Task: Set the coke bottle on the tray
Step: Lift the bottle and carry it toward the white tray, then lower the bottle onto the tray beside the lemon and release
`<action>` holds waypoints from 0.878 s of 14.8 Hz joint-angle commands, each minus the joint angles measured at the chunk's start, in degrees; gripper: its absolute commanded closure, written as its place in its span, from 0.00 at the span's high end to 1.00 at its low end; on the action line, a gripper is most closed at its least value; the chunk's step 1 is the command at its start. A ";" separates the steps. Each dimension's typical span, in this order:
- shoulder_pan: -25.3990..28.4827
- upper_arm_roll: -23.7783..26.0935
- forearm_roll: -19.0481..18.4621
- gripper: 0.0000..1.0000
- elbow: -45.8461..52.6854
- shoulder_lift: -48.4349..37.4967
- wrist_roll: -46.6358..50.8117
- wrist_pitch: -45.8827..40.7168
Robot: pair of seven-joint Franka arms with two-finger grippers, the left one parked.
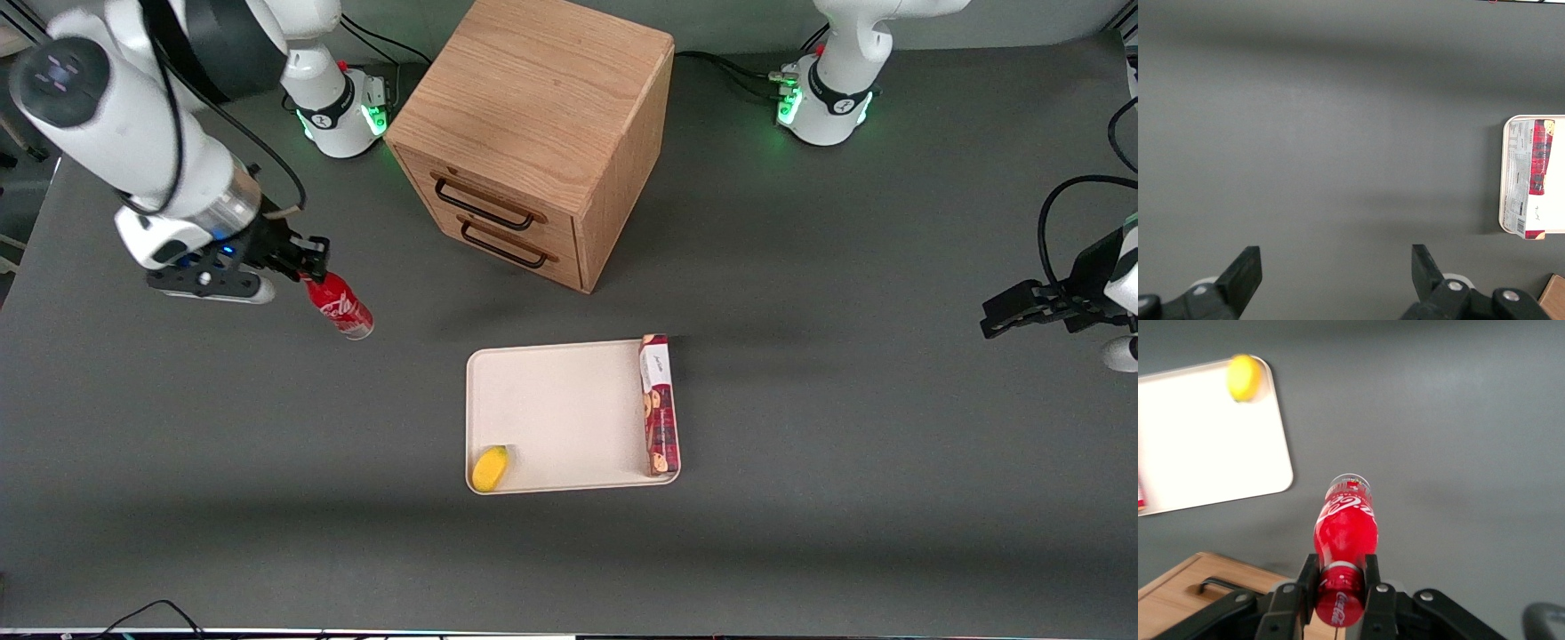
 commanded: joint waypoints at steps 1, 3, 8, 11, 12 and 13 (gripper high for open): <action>0.97 3.41 0.15 0.04 21.13 13.48 6.85 -10.55; 2.02 8.07 -2.65 0.03 27.31 19.72 15.28 -11.90; 4.14 17.21 -11.88 0.04 27.60 33.43 34.73 -2.24; 5.10 18.02 -17.67 0.05 25.41 38.37 39.92 2.68; 5.37 18.02 -19.52 0.05 24.01 39.25 41.50 4.26; 5.37 18.02 -21.20 0.05 22.77 39.96 42.91 6.19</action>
